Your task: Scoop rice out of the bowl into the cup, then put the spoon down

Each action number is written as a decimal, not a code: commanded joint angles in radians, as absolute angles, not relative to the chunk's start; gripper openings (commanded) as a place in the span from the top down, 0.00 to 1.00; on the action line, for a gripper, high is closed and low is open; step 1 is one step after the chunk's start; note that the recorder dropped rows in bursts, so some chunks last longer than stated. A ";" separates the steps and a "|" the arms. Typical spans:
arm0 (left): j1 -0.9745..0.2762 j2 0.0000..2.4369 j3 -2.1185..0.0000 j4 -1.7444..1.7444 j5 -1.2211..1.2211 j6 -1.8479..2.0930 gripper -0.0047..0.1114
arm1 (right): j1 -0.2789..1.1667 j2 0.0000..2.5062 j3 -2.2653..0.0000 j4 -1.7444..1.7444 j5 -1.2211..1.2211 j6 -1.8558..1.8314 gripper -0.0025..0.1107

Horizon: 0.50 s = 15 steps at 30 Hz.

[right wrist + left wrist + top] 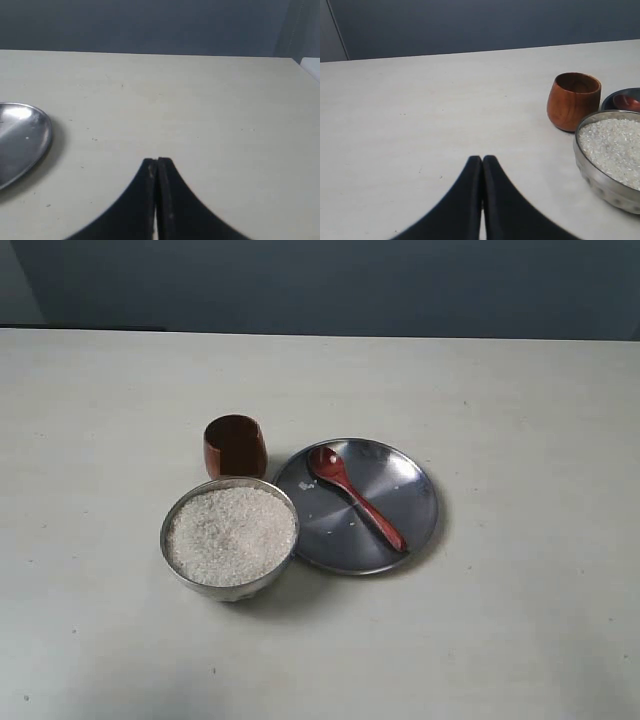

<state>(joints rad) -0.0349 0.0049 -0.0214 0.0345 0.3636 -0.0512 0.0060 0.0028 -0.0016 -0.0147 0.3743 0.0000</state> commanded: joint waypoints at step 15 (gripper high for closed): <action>-0.032 0.000 -0.018 0.057 0.354 -0.041 0.96 | 0.000 0.000 0.000 -0.011 0.360 0.000 0.98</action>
<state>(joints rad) -0.0349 0.0049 -0.0214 0.0513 0.3636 -0.0424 0.0060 0.0028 -0.0016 -0.0134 0.3743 0.0000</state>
